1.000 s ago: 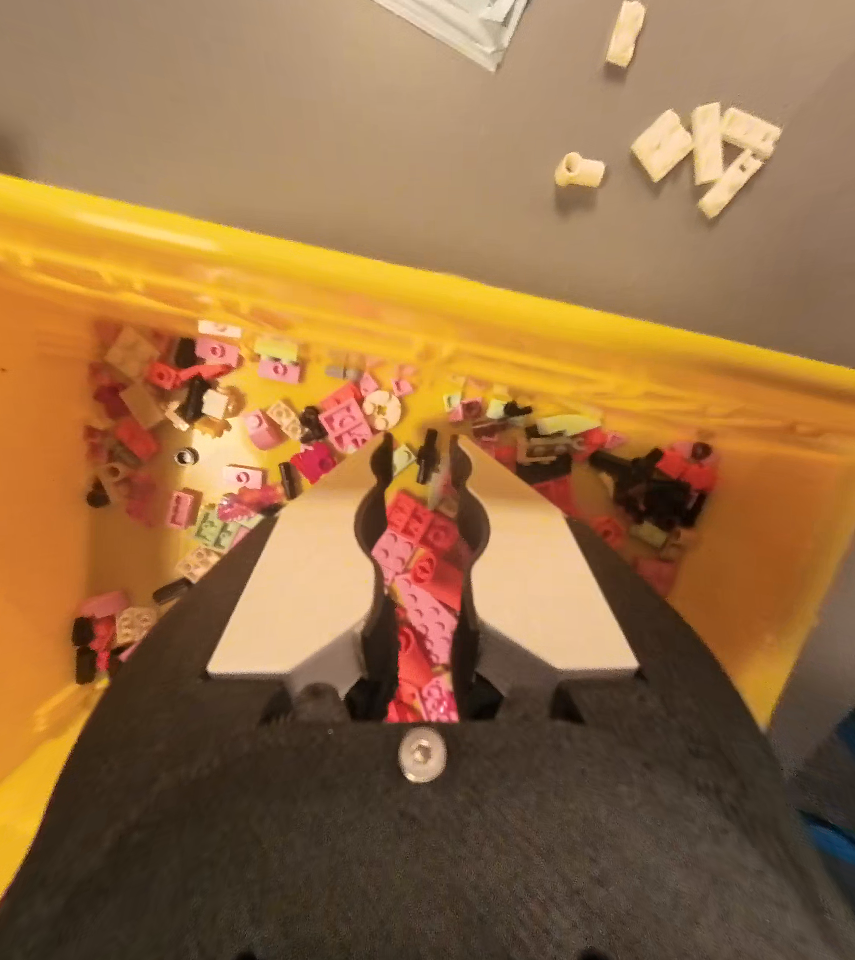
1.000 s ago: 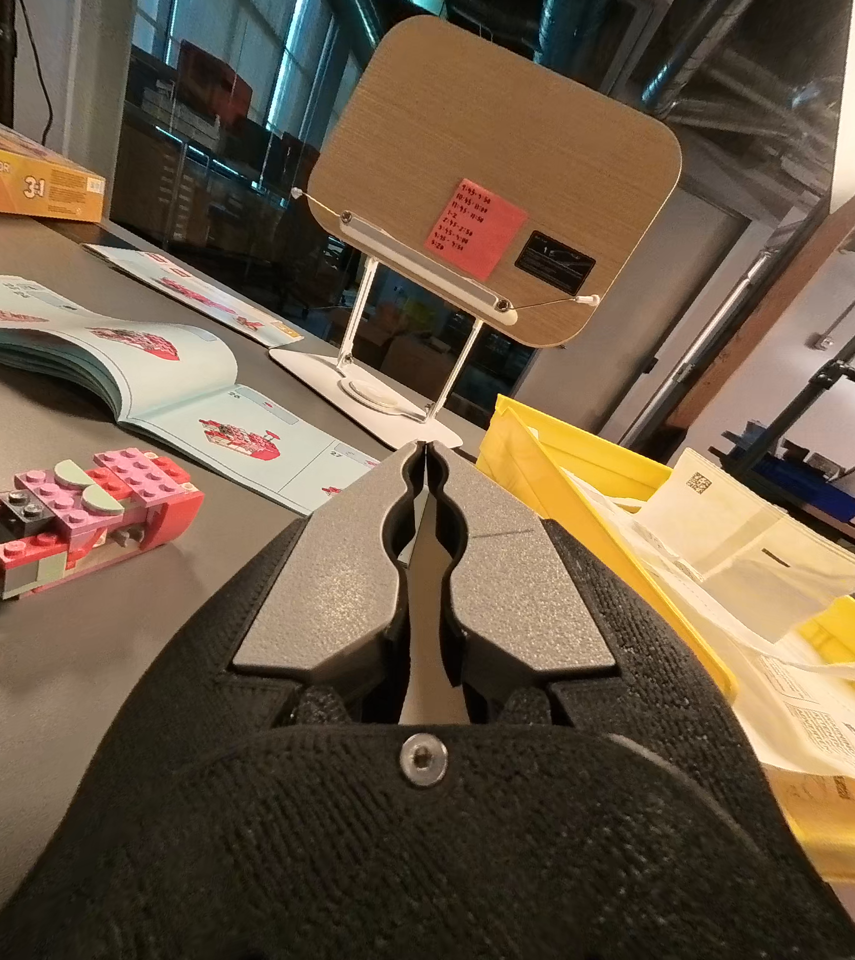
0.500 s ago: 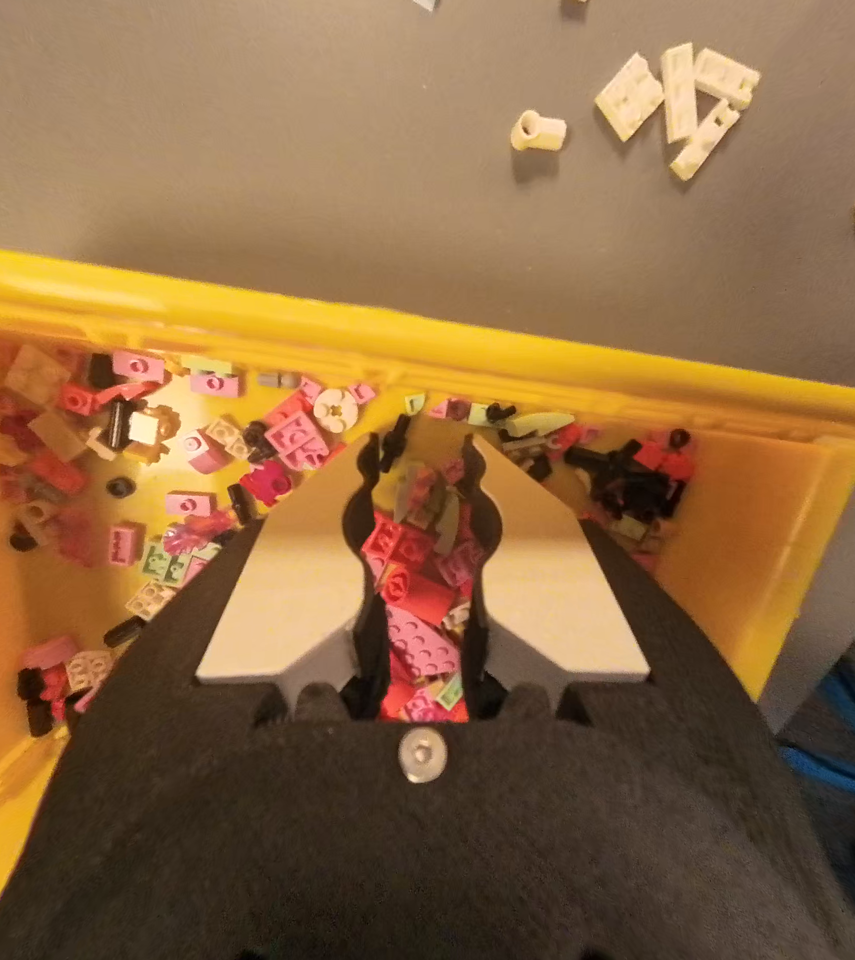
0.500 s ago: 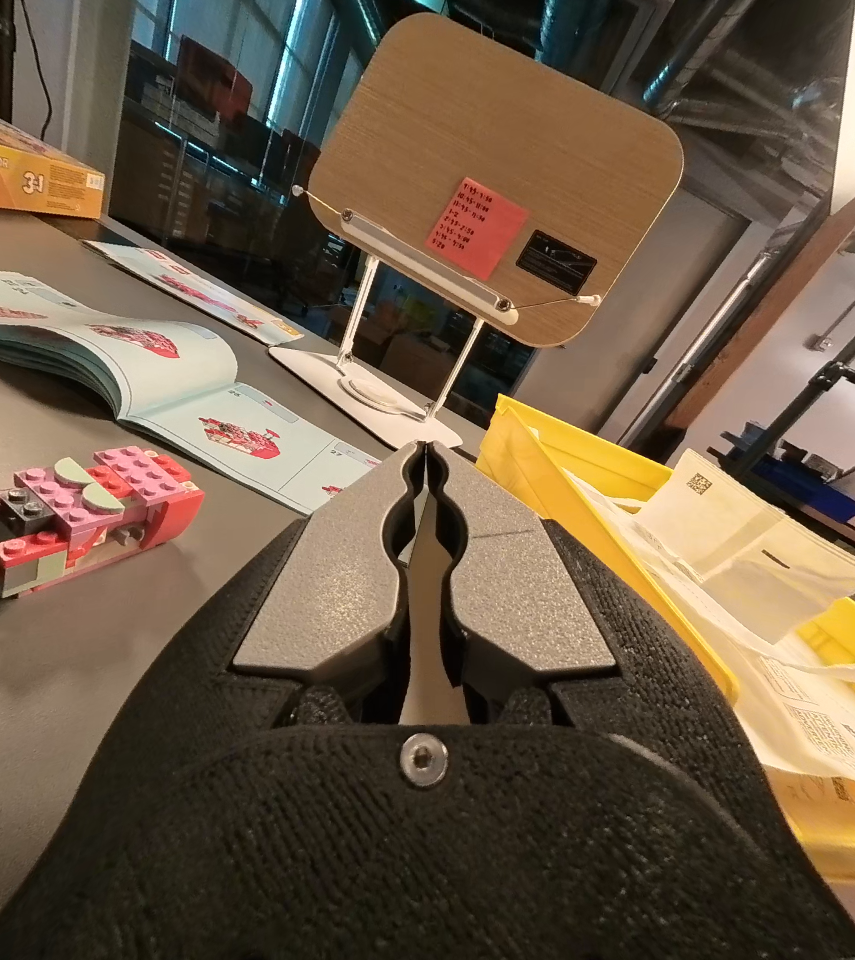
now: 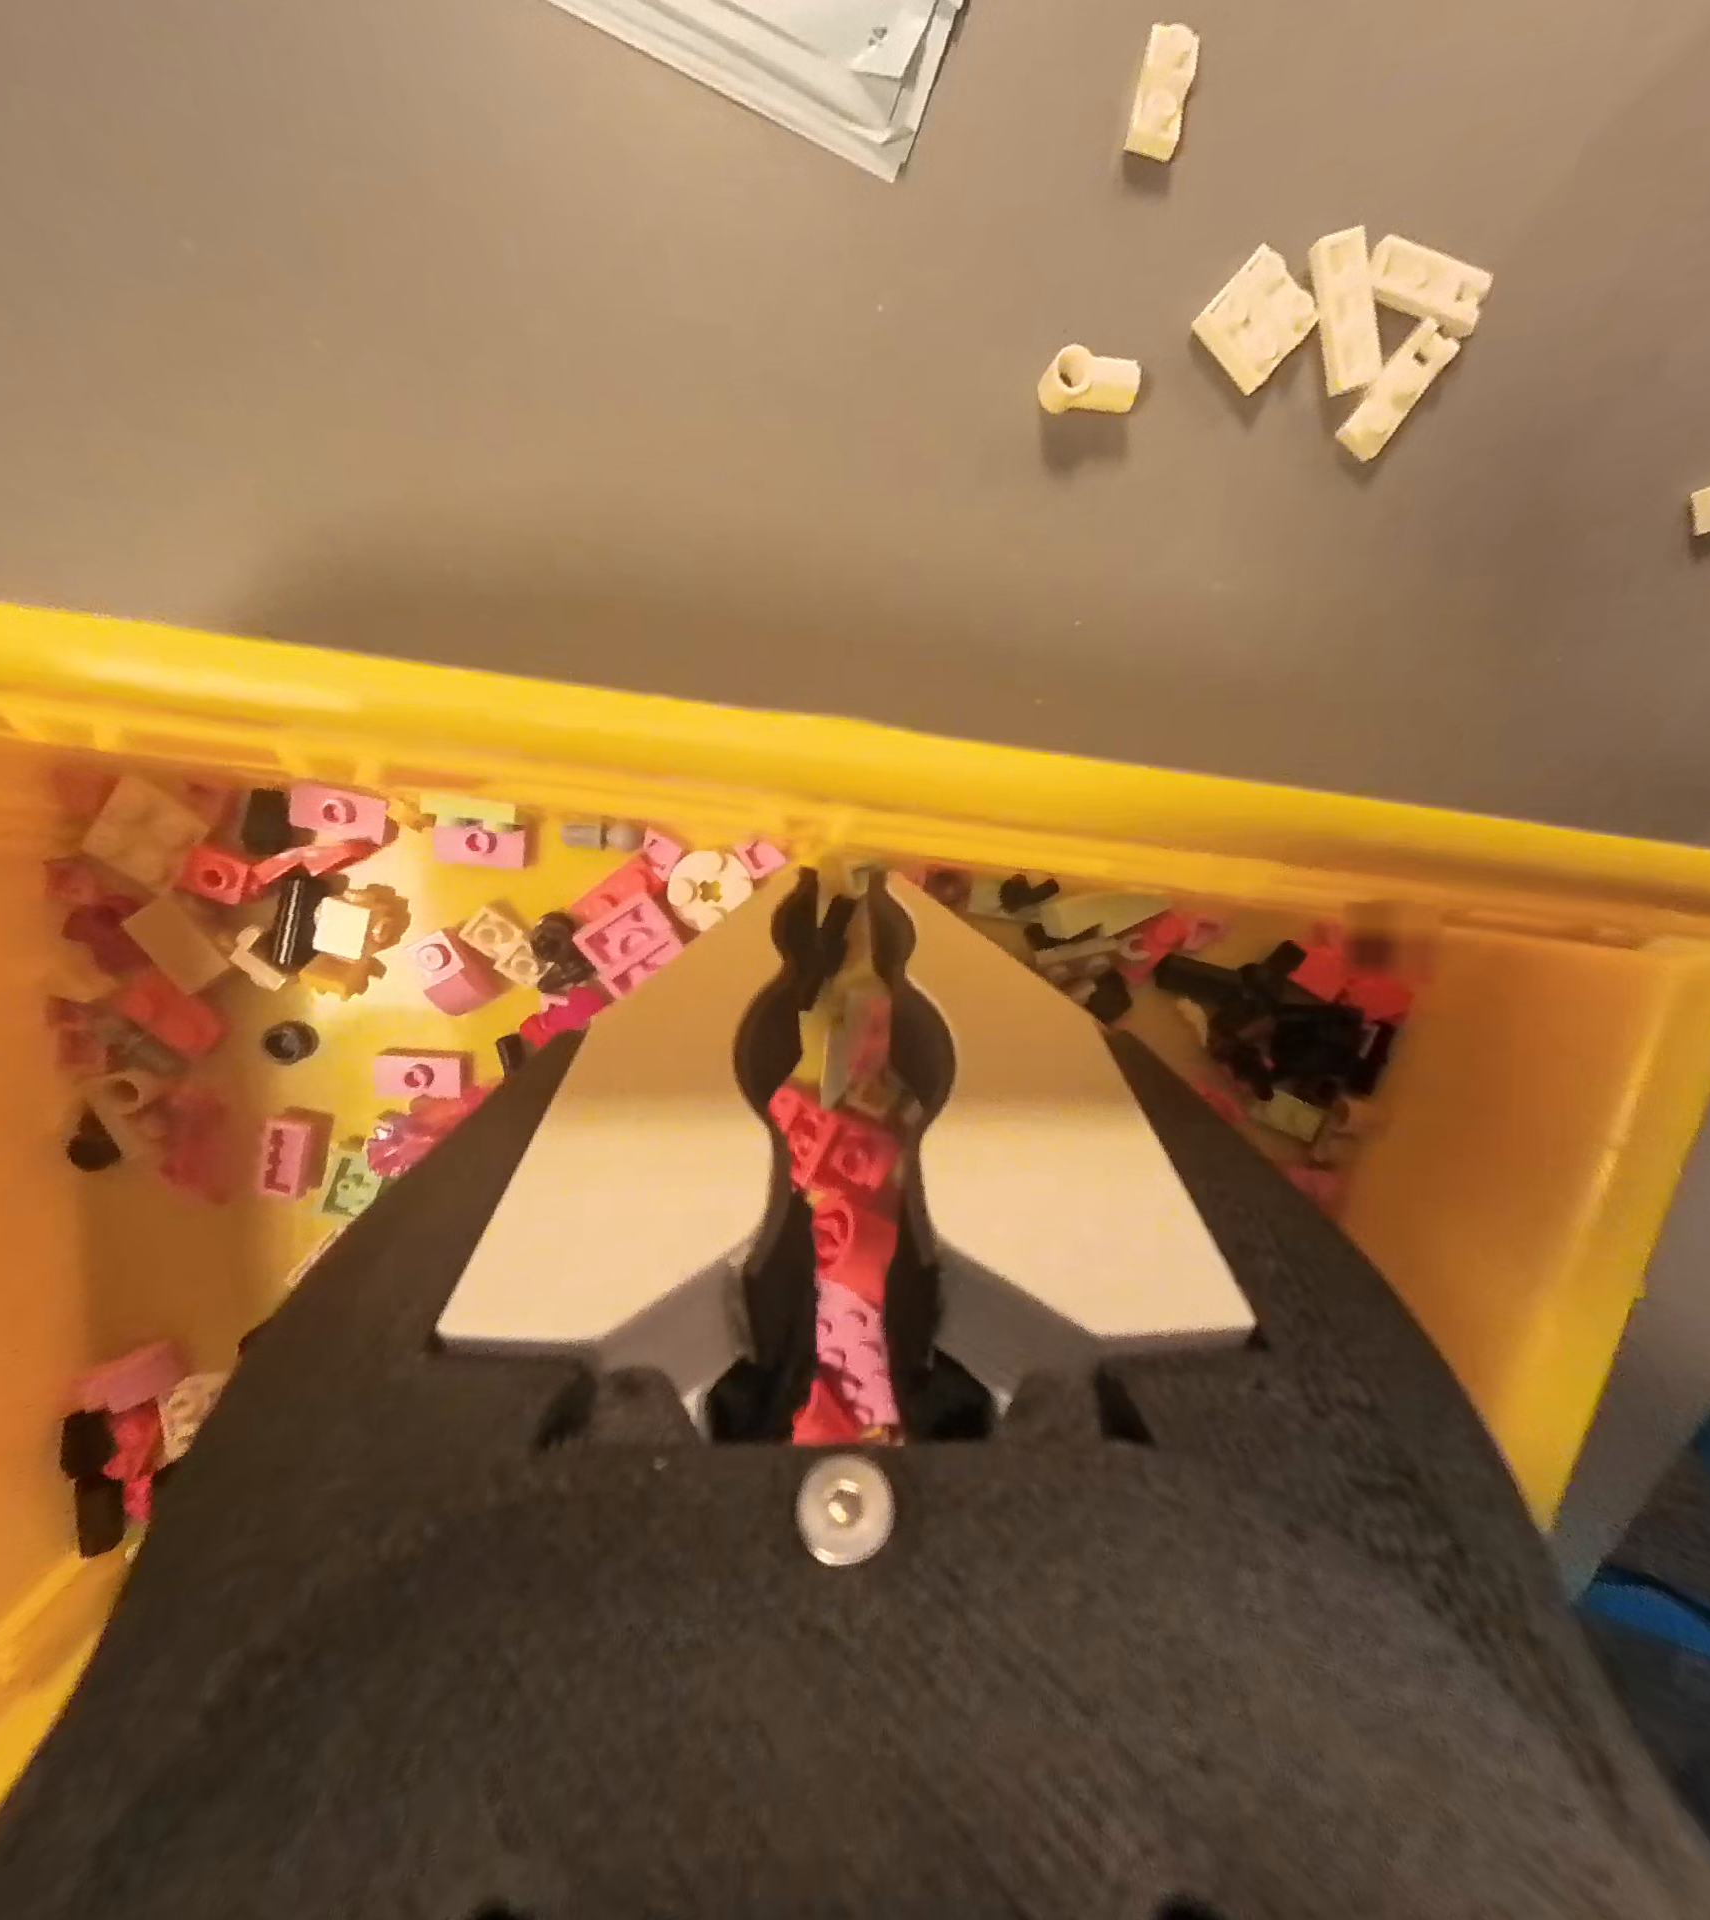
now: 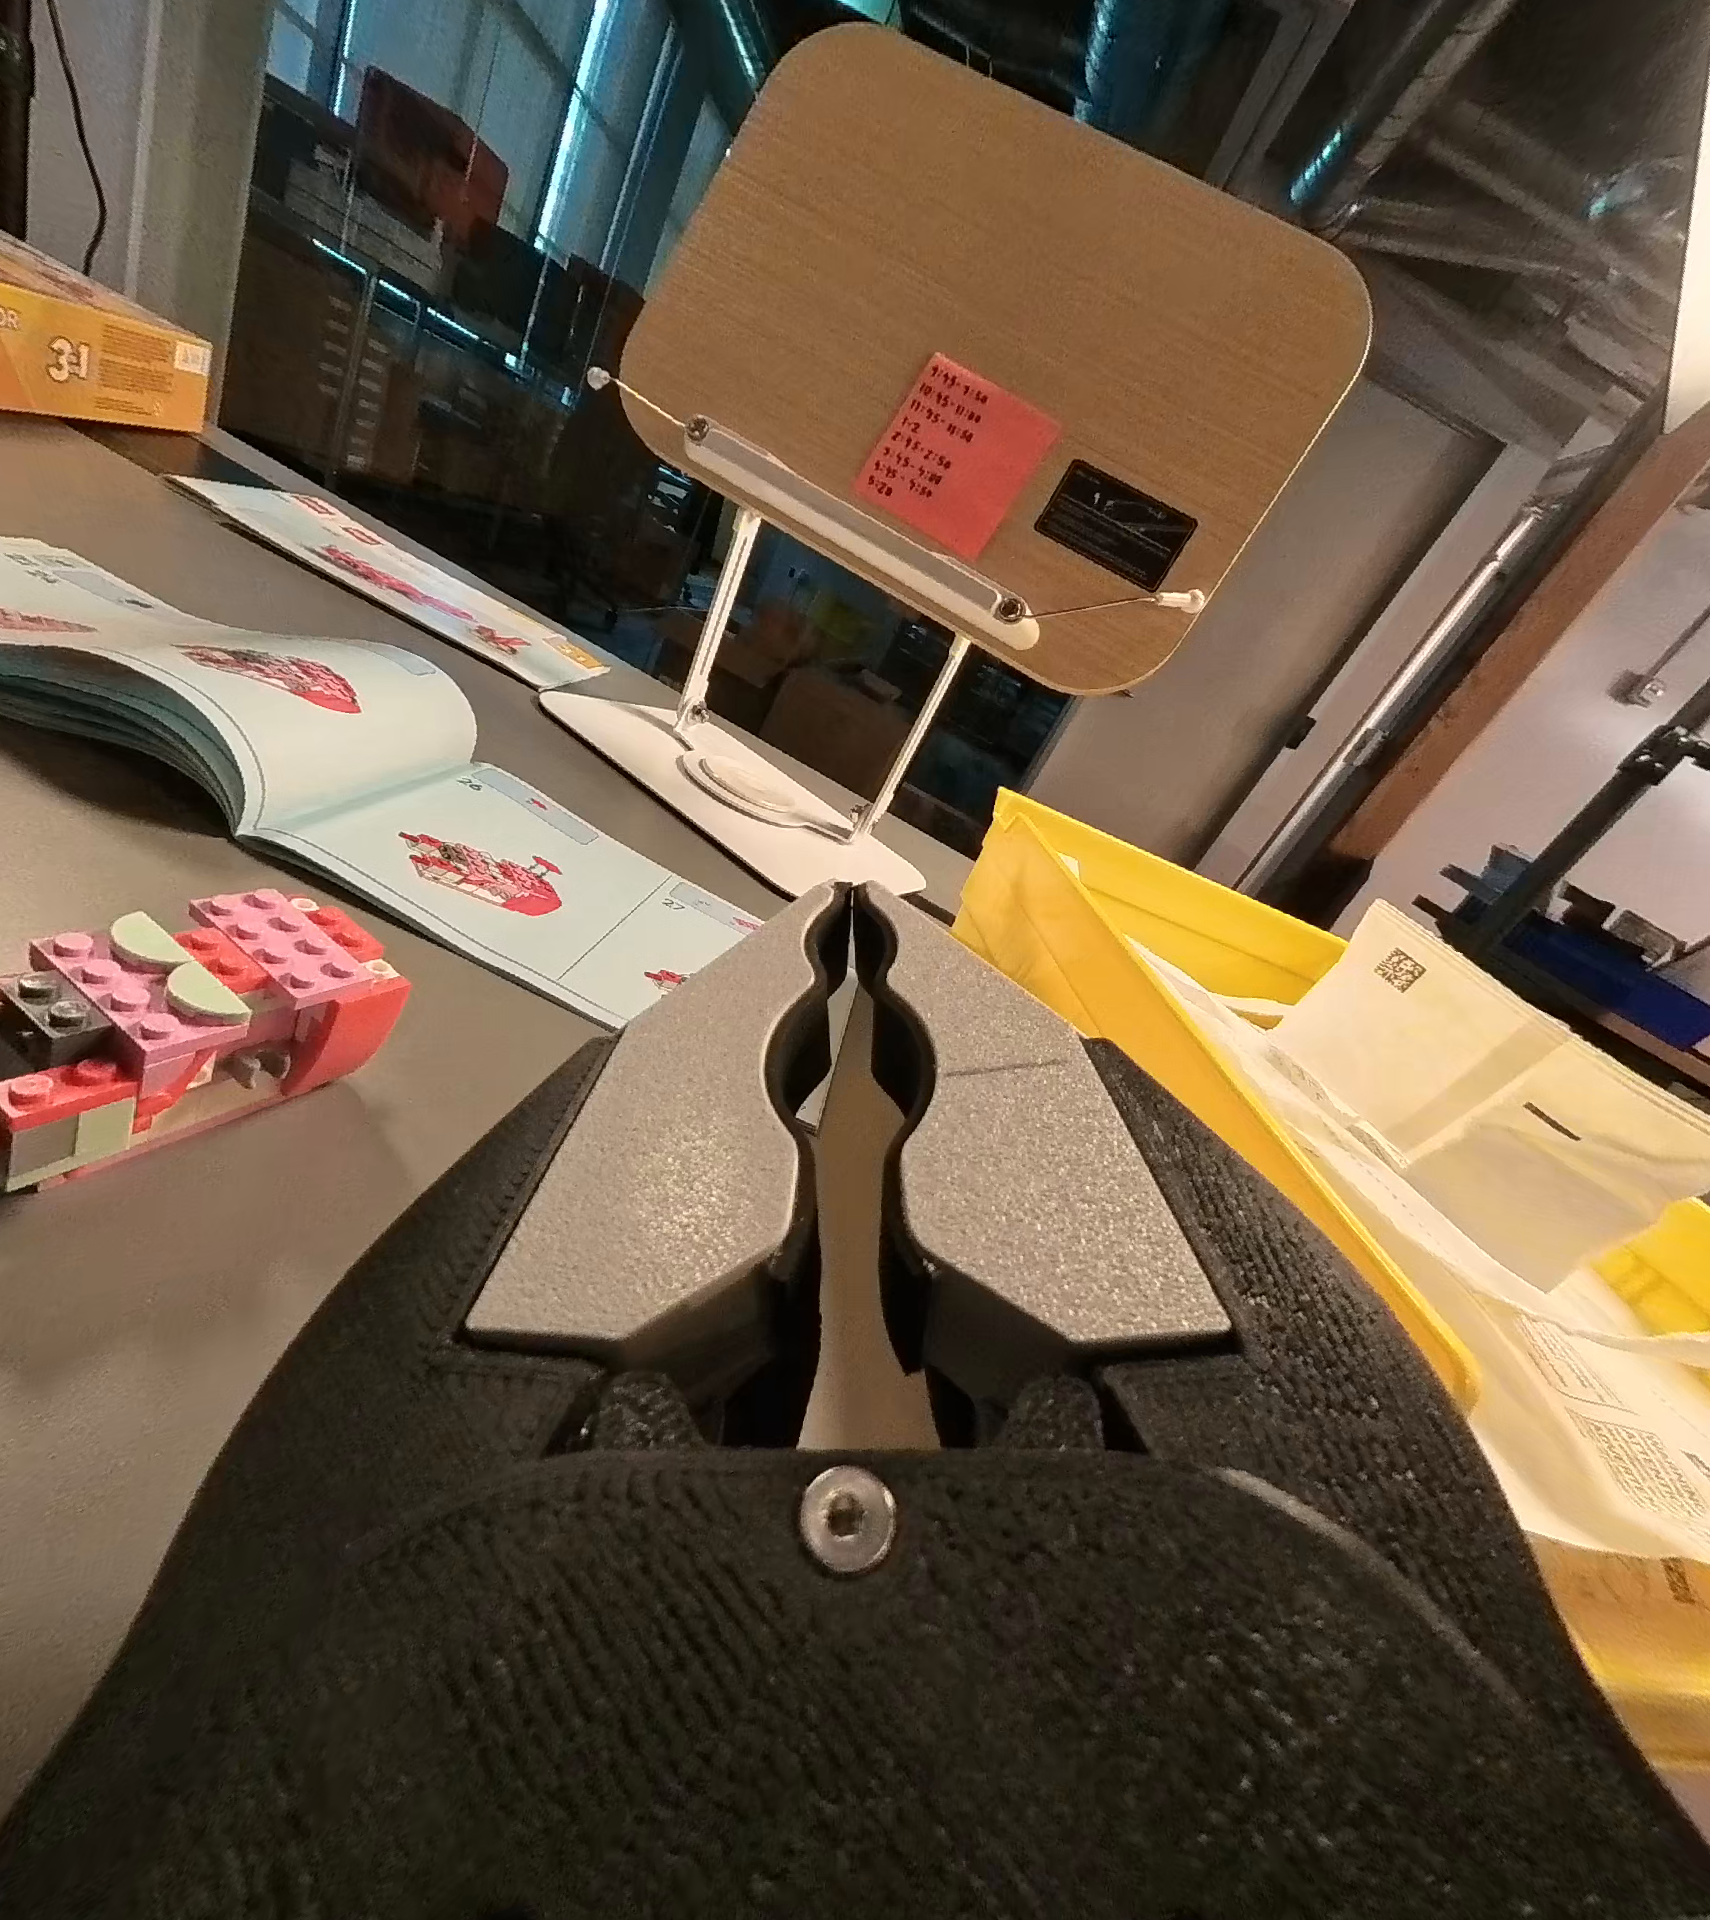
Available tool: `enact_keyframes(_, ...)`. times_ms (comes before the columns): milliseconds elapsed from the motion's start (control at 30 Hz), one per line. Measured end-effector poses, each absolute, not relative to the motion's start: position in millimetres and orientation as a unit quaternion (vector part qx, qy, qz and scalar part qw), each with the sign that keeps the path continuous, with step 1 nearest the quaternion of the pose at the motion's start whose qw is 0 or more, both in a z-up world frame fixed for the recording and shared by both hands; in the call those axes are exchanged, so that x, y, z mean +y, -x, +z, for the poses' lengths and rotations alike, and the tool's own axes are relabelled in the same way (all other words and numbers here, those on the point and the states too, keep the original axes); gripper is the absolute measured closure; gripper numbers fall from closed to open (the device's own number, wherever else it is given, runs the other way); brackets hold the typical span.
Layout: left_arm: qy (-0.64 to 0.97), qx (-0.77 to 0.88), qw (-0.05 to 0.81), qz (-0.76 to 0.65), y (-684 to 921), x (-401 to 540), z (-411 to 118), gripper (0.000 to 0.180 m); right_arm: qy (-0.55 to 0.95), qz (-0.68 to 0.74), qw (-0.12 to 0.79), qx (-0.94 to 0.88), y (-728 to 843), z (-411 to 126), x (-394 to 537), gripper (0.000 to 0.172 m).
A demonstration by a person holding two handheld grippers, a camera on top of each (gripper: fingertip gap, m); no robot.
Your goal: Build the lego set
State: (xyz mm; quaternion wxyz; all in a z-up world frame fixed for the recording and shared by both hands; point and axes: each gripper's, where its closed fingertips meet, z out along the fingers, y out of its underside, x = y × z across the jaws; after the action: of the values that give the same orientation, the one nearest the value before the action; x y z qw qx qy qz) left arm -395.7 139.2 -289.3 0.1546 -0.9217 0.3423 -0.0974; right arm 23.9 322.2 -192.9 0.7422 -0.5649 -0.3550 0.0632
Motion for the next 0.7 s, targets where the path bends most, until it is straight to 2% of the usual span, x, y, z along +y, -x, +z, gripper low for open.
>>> enact_keyframes(300,0.922,0.346,0.145,-0.096,395.3,139.0,-292.6,0.167,0.565,0.063,0.742,-0.356,-23.5,-193.0,322.2,0.172)
enact_keyframes(700,0.916,0.367,0.145,-0.070,399.8,136.2,-293.6,0.178,0.565,0.065,0.743,-0.354,-23.9,-192.7,322.1,0.172)
